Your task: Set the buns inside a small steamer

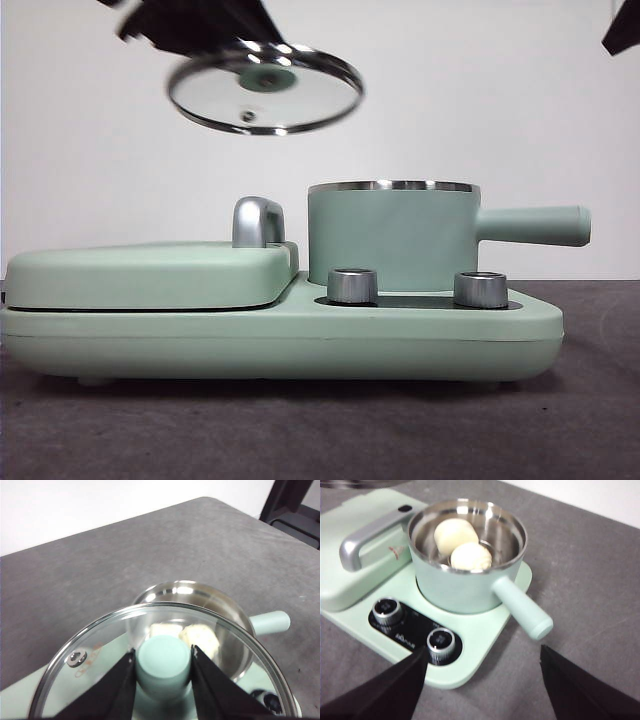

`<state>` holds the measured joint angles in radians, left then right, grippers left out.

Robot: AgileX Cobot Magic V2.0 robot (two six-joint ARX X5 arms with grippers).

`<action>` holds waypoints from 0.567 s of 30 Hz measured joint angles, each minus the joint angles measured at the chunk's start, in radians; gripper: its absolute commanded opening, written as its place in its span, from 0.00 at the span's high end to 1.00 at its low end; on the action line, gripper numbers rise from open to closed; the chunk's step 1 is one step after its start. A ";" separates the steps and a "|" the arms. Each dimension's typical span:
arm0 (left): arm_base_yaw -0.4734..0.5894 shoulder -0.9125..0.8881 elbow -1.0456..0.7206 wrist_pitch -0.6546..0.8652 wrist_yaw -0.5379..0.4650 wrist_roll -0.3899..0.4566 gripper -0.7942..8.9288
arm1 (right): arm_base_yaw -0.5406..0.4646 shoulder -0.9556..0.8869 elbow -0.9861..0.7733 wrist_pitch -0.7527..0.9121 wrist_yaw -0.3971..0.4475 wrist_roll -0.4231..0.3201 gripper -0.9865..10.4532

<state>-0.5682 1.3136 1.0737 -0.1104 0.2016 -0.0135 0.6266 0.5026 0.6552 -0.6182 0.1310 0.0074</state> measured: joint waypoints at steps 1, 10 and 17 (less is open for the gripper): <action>-0.009 0.018 0.000 0.026 -0.008 -0.001 0.90 | 0.000 0.000 0.000 -0.007 0.000 0.000 0.60; -0.078 0.194 0.052 0.204 -0.066 0.002 0.90 | 0.000 0.000 0.000 -0.051 0.000 0.000 0.60; -0.116 0.315 0.158 0.216 -0.066 0.050 0.90 | 0.000 0.000 0.000 -0.051 0.000 0.001 0.60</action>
<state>-0.6846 1.6291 1.2312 0.1055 0.1360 0.0368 0.6266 0.5026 0.6552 -0.6693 0.1310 0.0086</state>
